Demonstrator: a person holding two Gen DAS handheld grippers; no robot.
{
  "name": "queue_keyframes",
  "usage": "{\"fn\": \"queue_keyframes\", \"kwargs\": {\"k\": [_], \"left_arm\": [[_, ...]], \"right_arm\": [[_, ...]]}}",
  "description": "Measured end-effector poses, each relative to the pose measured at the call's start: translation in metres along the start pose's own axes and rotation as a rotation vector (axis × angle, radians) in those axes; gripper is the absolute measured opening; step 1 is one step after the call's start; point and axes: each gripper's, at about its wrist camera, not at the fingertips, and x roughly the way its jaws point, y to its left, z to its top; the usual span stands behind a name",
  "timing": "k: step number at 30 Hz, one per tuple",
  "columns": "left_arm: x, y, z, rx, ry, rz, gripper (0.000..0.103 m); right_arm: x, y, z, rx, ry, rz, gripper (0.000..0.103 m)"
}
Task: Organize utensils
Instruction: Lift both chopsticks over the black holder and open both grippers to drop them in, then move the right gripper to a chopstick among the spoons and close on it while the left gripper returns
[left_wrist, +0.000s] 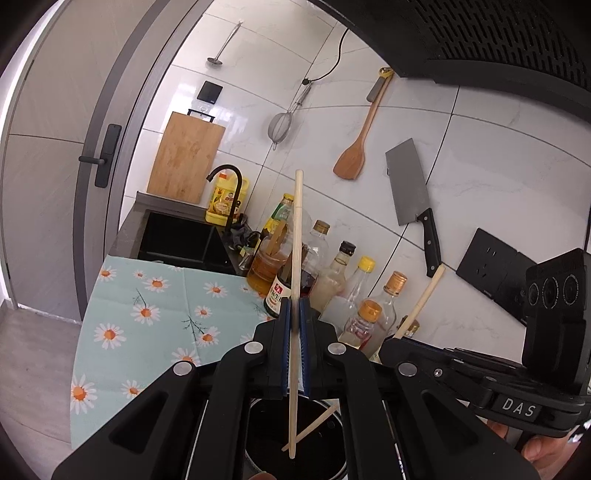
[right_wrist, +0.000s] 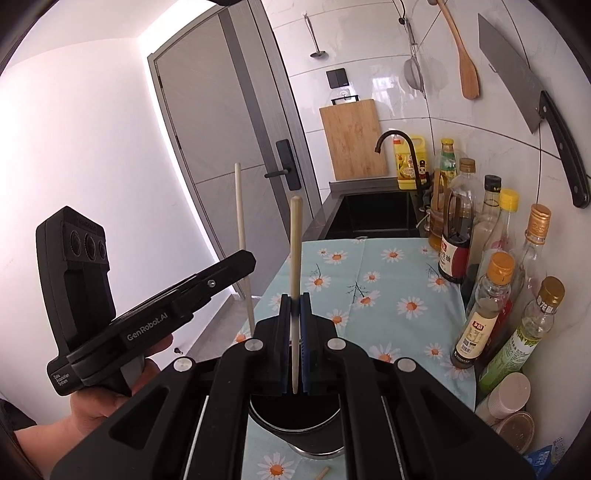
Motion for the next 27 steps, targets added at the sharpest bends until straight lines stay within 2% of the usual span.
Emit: {"fn": "queue_keyframes", "kwargs": {"k": [2,3,4,5,6,7,20,27], "left_arm": [[0.003,0.001,-0.004,-0.004,0.013,0.005,0.005],[0.005,0.001,-0.007,-0.005,0.023,0.010,0.005],[0.005,0.001,-0.009,-0.006,0.030,0.009,0.013],[0.006,0.001,-0.010,-0.007,0.039,0.009,0.022],[0.005,0.001,-0.012,-0.005,0.044,0.008,0.038],[0.003,0.001,-0.013,-0.007,0.042,0.005,0.042],[-0.036,-0.013,-0.016,0.010,0.032,-0.006,0.042],[-0.066,-0.027,-0.031,0.071,0.090,-0.014,0.042]], "right_arm": [[0.004,-0.003,-0.002,0.022,0.020,-0.003,0.016],[0.002,-0.005,-0.005,0.043,0.011,-0.013,0.039],[0.000,-0.007,-0.006,0.060,-0.006,-0.019,0.049],[-0.001,-0.010,-0.006,0.074,-0.016,-0.021,0.049],[0.000,-0.011,-0.007,0.081,-0.012,-0.018,0.049],[-0.001,-0.012,-0.007,0.087,-0.009,-0.016,0.049],[-0.035,-0.012,-0.019,0.121,-0.017,-0.040,0.049],[-0.057,-0.006,-0.040,0.130,0.028,-0.041,0.049]]}}
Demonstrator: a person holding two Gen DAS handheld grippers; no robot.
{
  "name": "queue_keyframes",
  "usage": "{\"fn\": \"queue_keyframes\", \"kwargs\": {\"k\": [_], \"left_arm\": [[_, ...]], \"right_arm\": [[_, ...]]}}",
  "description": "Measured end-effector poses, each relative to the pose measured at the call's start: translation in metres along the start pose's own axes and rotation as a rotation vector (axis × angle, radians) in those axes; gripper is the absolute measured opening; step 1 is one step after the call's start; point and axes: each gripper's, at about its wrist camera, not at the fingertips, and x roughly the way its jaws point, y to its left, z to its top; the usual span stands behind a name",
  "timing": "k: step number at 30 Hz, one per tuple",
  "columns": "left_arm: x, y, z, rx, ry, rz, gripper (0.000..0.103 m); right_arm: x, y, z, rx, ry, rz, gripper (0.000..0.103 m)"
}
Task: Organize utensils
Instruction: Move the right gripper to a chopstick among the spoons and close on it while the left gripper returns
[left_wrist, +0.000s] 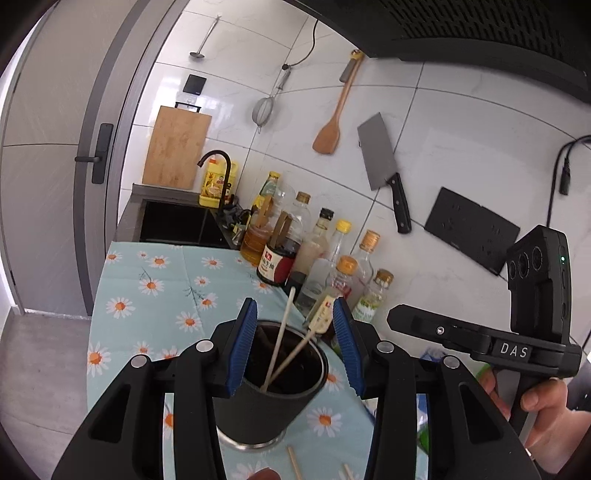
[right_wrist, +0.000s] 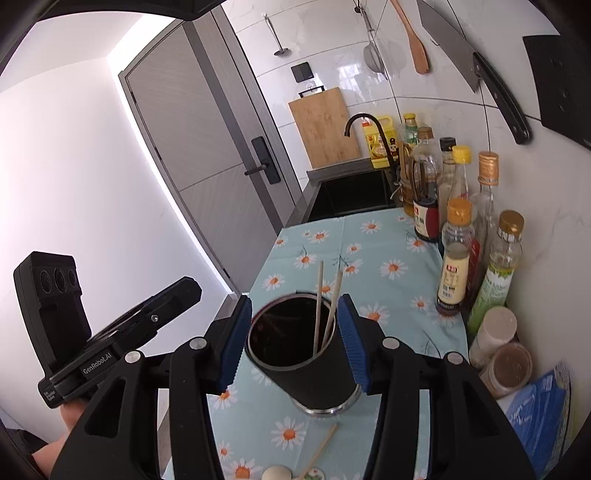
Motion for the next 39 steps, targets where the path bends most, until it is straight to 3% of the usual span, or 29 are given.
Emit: {"fn": "queue_keyframes", "kwargs": {"k": [10,23,28,33,39], "left_arm": [[-0.026,-0.014,-0.039,0.070,0.162,0.016,0.042],[-0.043,-0.018,-0.126,0.063,0.412,0.054,0.041],[-0.047,-0.018,-0.154,0.052,0.484,0.060,0.041],[-0.049,-0.021,-0.178,0.042,0.545,0.063,0.041],[-0.050,-0.018,-0.198,0.016,0.598,0.073,0.041]], "right_arm": [[-0.022,-0.007,-0.048,0.031,0.131,0.023,0.049],[-0.025,-0.039,-0.163,0.236,0.324,0.065,0.049],[-0.022,-0.053,-0.204,0.354,0.380,0.083,0.043],[-0.018,-0.058,-0.223,0.409,0.405,0.094,0.037],[-0.001,-0.057,-0.249,0.489,0.467,0.176,0.032]]}}
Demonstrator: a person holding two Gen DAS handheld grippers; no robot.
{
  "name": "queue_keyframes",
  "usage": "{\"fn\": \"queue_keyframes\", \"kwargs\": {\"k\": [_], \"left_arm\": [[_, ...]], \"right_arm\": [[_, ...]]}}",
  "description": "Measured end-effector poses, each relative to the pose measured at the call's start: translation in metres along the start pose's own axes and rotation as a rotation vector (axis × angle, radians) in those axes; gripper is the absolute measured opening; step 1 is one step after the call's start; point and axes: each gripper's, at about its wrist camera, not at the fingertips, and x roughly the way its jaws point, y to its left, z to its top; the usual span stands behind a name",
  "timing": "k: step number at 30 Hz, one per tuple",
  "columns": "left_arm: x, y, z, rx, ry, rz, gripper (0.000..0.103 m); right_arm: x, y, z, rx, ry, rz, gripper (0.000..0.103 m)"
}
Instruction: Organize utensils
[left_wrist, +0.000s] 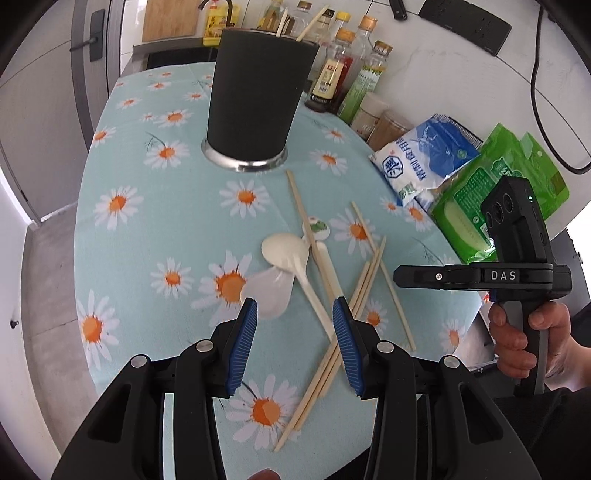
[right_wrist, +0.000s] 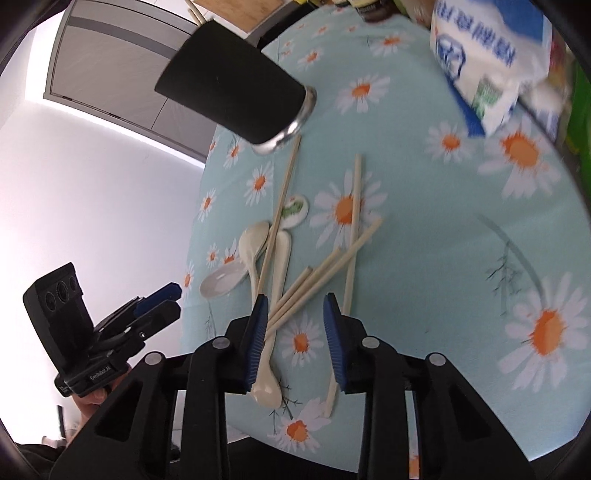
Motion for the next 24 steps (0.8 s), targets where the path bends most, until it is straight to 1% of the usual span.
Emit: {"fn": "queue_keyframes", "kwargs": {"k": [4,7,9,12,13,17,20,22,24], "left_arm": [[0.003,0.004,-0.005,-0.022,0.020,0.008,0.041],[0.007,0.005,-0.007,-0.028,0.042,0.007,0.041],[0.008,0.003,-0.007,-0.023,0.051,0.001,0.041],[0.010,-0.001,-0.006,-0.003,0.066,0.000,0.041],[0.011,-0.001,-0.006,0.002,0.073,0.001,0.041],[0.014,-0.002,-0.005,0.009,0.093,0.000,0.041],[0.014,-0.005,-0.003,0.022,0.097,0.006,0.041],[0.014,-0.006,-0.002,0.030,0.099,0.004,0.041],[0.013,-0.007,-0.001,0.042,0.101,0.006,0.041]], "right_arm": [[0.011,-0.006,-0.003,0.037,0.029,0.056,0.028],[0.020,-0.013,-0.004,0.075,0.037,0.089,0.028],[0.020,-0.018,-0.006,0.098,0.035,0.116,0.024],[0.021,-0.025,-0.008,0.126,0.025,0.163,0.023],[0.021,-0.026,-0.008,0.133,0.024,0.171,0.021],[0.024,-0.030,-0.007,0.150,0.016,0.204,0.019],[0.028,-0.032,-0.004,0.164,0.015,0.214,0.014],[0.031,-0.035,-0.004,0.183,0.017,0.228,0.007],[0.032,-0.037,-0.007,0.201,0.016,0.235,0.004]]}}
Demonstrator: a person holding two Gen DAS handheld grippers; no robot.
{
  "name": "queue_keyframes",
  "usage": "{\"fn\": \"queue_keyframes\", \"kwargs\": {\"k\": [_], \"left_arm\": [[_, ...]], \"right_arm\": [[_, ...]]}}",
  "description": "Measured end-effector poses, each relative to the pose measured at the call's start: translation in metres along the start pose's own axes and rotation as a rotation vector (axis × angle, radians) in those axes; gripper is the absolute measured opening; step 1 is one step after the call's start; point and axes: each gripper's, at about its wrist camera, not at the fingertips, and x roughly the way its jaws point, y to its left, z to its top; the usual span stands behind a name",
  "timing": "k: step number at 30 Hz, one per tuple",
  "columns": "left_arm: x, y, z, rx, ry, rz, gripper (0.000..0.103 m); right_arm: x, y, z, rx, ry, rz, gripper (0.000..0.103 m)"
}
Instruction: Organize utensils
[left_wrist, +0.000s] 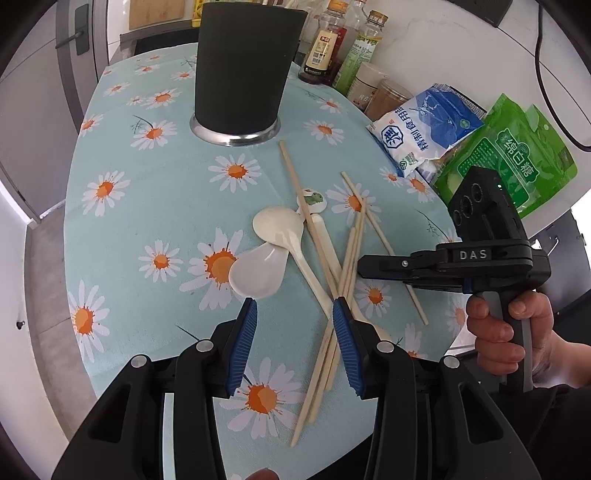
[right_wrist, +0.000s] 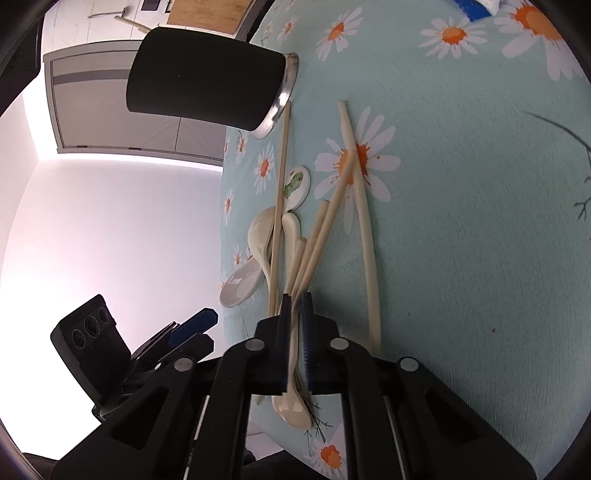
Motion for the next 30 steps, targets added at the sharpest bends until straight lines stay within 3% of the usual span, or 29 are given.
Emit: {"fn": "queue_keyframes", "kwargs": {"k": [12,22,30], "left_arm": [[0.000,0.004,-0.002,-0.012,0.004,0.000,0.041],[0.002,0.005,-0.003,-0.016,0.012,-0.002,0.041],[0.002,0.004,-0.003,-0.015,0.013,-0.002,0.041]], "right_arm": [[0.003,-0.009,0.009,0.046,0.014,0.036,0.003],[0.014,0.002,0.012,0.030,0.029,0.059,0.017],[0.023,0.016,0.011,-0.017,0.040,0.014,0.020]]}}
